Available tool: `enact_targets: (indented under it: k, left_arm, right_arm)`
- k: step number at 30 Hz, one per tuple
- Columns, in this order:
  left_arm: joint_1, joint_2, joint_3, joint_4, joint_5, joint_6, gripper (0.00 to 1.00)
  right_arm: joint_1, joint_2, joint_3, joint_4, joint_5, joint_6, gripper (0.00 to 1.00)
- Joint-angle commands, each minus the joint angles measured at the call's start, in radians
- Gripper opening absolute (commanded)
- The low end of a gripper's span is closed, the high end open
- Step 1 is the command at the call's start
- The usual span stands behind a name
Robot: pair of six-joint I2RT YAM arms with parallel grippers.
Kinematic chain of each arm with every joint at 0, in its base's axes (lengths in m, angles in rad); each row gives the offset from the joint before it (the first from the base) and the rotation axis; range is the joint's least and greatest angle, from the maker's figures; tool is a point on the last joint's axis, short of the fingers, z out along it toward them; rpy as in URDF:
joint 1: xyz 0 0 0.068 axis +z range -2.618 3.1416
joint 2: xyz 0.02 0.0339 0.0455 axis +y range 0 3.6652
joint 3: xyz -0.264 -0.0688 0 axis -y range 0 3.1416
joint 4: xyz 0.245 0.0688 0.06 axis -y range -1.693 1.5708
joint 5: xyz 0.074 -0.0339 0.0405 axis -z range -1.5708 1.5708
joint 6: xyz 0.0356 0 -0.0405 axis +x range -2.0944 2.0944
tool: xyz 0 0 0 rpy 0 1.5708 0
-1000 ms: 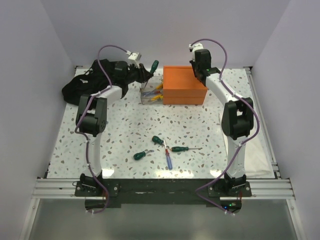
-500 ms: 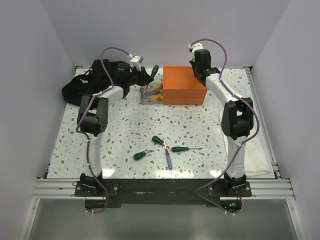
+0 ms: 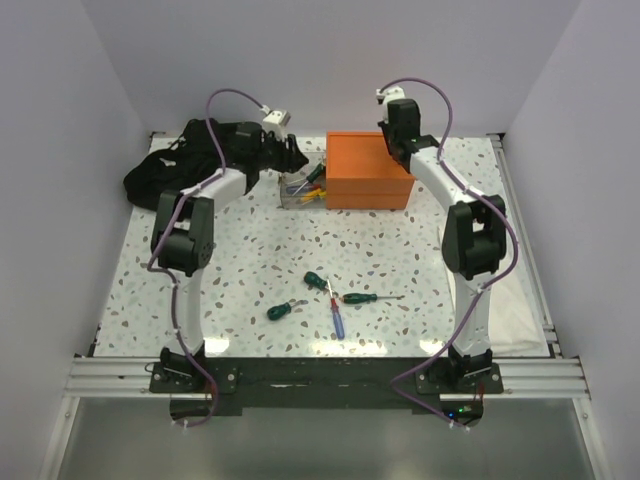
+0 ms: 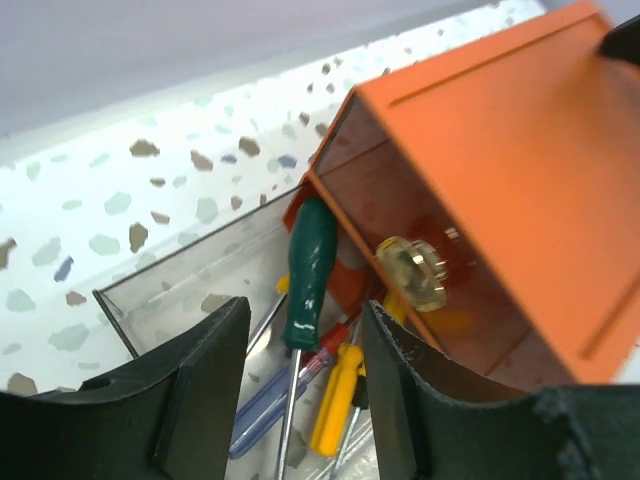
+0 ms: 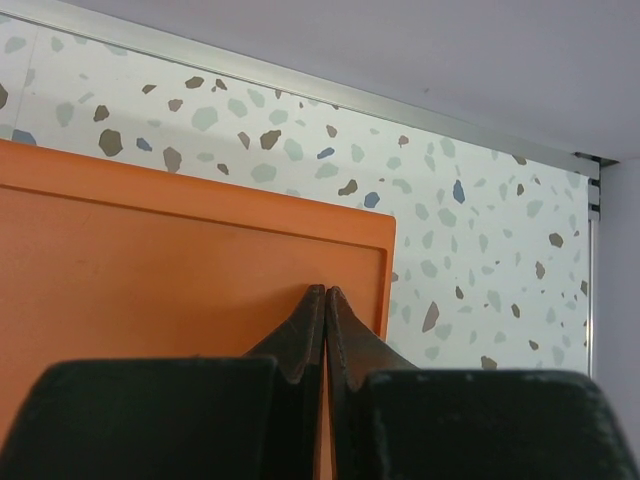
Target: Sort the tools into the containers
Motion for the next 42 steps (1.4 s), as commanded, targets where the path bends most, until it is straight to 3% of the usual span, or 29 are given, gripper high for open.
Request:
enact_targets:
  k: [1,2,3,5,6,8,9,11,13,17,20,28,37,40,41,42]
  left_arm:
    - [-0.002,-0.204,-0.027,0.176,0.044,-0.013,0.54]
    - [-0.002,-0.23,-0.029,0.187,0.051,-0.028,0.54]
    - [-0.002,-0.239,-0.024,0.192,0.055,-0.034,0.54]
    - [0.001,-0.259,-0.014,0.183,0.055,-0.045,0.54]
    - [0.003,-0.264,-0.012,0.178,0.058,-0.047,0.54]
    - [0.009,-0.274,-0.012,0.154,0.054,-0.044,0.54]
    - [0.013,-0.276,-0.015,0.149,0.048,-0.04,0.53]
    - [0.02,-0.282,-0.018,0.131,0.043,-0.027,0.53]
    - [0.023,-0.285,-0.021,0.109,0.022,-0.016,0.53]
    - [0.026,-0.302,-0.038,0.082,-0.002,0.01,0.53]
    - [0.027,-0.323,-0.069,0.056,-0.037,0.027,0.53]
    - [0.032,-0.385,-0.144,-0.022,-0.156,0.116,0.53]
    - [0.033,-0.449,-0.228,-0.066,-0.229,0.162,0.53]
    - [0.033,-0.471,-0.256,-0.069,-0.236,0.157,0.53]
    - [0.035,-0.478,-0.265,-0.07,-0.242,0.157,0.53]
    - [0.035,-0.486,-0.274,-0.07,-0.244,0.159,0.53]
  right_arm:
    - [0.014,-0.018,-0.04,-0.193,0.002,0.023,0.03]
    - [0.016,-0.044,-0.04,-0.178,0.005,0.02,0.07]
    - [0.014,-0.067,-0.037,-0.173,0.007,0.017,0.19]
    - [0.016,-0.145,-0.043,-0.17,-0.011,-0.006,0.32]
    - [0.014,-0.171,-0.07,-0.166,-0.063,-0.021,0.47]
    - [0.014,-0.286,-0.133,-0.134,-0.149,-0.081,0.56]
    - [0.014,-0.341,-0.243,-0.11,-0.256,-0.108,0.61]
    - [0.019,-0.502,-0.381,-0.037,-0.358,-0.206,0.66]
    - [0.034,-0.582,-0.55,-0.043,-0.567,-0.361,0.69]
    - [0.108,-0.674,-0.685,-0.336,-0.749,-0.669,0.68]
    - [0.183,-0.681,-0.783,-0.398,-0.751,-0.794,0.67]
    - [0.309,-0.517,-0.748,-0.547,-0.811,-0.831,0.65]
    - [0.43,-0.523,-0.869,-0.541,-0.754,-0.741,0.64]
    - [0.458,-0.477,-0.877,-0.497,-0.707,-0.67,0.51]
    - [0.464,-0.457,-0.864,-0.497,-0.697,-0.659,0.33]
    - [0.468,-0.454,-0.853,-0.495,-0.682,-0.633,0.25]
